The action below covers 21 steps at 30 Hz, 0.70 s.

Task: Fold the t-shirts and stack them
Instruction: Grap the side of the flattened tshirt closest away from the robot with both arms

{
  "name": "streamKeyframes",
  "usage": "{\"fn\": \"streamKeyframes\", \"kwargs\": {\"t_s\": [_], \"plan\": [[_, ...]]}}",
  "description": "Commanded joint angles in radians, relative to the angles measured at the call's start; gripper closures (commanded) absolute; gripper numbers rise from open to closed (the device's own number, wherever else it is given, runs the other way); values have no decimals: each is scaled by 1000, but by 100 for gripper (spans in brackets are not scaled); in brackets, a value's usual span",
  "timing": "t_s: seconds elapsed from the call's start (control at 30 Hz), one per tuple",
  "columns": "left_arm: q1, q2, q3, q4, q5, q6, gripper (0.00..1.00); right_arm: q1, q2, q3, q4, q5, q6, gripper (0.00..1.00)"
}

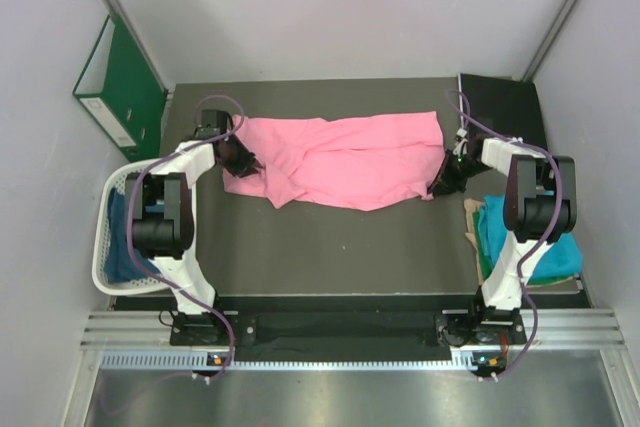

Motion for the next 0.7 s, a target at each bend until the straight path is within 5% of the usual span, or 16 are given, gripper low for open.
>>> {"fn": "streamKeyframes", "kwargs": {"t_s": [0.0, 0.23, 0.4, 0.67], "plan": [[-4, -6, -20, 34, 17, 3, 73, -2, 10, 15, 24, -1, 3, 94], [-30, 37, -23, 63, 63, -2, 79, -2, 6, 16, 21, -2, 1, 94], [-53, 51, -9, 52, 63, 0, 100, -2, 0, 13, 21, 2, 3, 94], [-50, -97, 37, -118, -49, 63, 100, -2, -43, 21, -5, 12, -14, 94]]}}
